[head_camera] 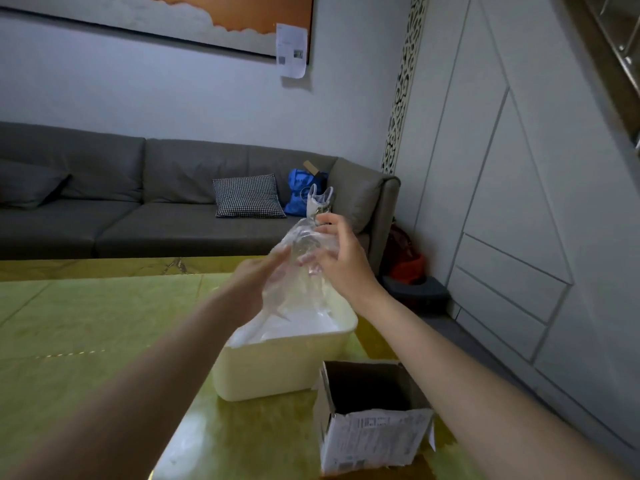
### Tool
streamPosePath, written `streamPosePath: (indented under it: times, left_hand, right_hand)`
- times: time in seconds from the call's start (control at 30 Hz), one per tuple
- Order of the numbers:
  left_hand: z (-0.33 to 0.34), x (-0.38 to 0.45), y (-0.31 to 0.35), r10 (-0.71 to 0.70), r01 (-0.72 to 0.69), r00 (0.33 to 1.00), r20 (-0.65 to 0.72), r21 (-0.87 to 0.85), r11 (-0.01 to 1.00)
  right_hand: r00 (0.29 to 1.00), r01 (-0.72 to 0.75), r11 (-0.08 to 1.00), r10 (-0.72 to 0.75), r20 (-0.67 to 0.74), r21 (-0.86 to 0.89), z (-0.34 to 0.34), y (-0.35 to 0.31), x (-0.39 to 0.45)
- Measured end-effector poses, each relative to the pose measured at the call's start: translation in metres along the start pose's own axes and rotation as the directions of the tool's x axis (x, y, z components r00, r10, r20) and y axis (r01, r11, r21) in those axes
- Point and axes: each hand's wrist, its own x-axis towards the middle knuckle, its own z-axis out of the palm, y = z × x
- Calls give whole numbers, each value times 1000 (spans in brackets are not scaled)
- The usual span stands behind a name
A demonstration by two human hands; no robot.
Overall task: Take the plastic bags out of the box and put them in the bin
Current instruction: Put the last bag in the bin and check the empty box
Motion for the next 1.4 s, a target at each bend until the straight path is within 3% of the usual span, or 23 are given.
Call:
streamPosePath:
  times: [0.03,0.1,0.17,0.27,0.37,0.47,0.53,0.6,0.67,0.73,0.8,0.83,0.9,0.97,1.0,1.1,1.17,1.23,1.3,1.37,1.4]
  left_hand:
    - [1,0,3,68,-71,997,-41,-83,994]
    - [-7,3,9,209,-213,976,-68,-70,974]
    - [-18,1,17,278,-279,960,26,46,959]
    - [-29,-4,30,235,-276,945,227,171,946]
    - [-32,-7,39,117,-216,944,309,309,926]
    - [-33,-9,46,69,-194,959,277,454,870]
    - [-44,-3,47,140,-132,990,25,529,838]
    - [-63,7,49,268,-43,921,-284,608,793]
    - [-75,17,48,367,86,829,-421,745,662]
    - [-67,19,47,478,102,795,-373,859,501]
    - [-46,18,41,569,-85,816,-104,951,296]
    - [-37,18,35,532,-211,843,85,961,181]
    - [-25,23,16,251,-340,914,318,939,47]
    - [-29,30,-9,-67,-293,954,291,955,-34]
    - [-32,37,-22,-147,-255,958,245,965,-59]
    - [-35,51,-44,-261,-213,947,186,974,-82]
    - [-29,58,-51,-292,-211,940,179,974,-80]
    - [-25,62,-55,-327,-189,933,150,978,-88]
    - [-25,64,-60,-331,-170,936,122,978,-120]
    - [-24,62,-62,-327,-164,939,105,974,-158]
    - [-25,59,-61,-322,-164,941,101,971,-176]
  right_hand:
    - [997,-13,999,17,79,-52,-5,4,0]
    - [966,-119,984,145,216,-130,-15,13,-2]
    - [913,-325,945,305,270,33,-25,12,-3]
    - [831,-549,742,434,349,384,-39,2,6]
    - [831,-511,795,361,423,327,-37,-8,13]
    - [905,-391,884,319,283,256,-25,-19,20]
    - [942,-335,924,328,69,182,-19,-17,26]
    - [945,-315,946,320,-68,71,-14,-8,28]
    - [950,-307,951,303,-70,-38,-6,8,24]
    - [950,-313,944,308,-57,-105,3,25,21]
    - [953,-303,937,298,-57,-174,11,42,22]
    - [954,-299,933,294,-53,-201,14,51,23]
    - [957,-284,919,287,-27,-274,18,65,26]
    - [960,-253,887,280,15,-386,19,76,27]
    - [958,-233,859,284,45,-456,19,84,28]
    - [935,-138,724,320,151,-676,17,89,31]
    - [962,31,606,197,187,-795,18,83,33]
    - [947,259,495,39,319,-829,22,77,33]
    - [856,430,346,136,498,-834,25,74,28]
    - [793,478,189,328,514,-858,23,79,21]
    - [799,467,163,342,494,-869,18,82,20]
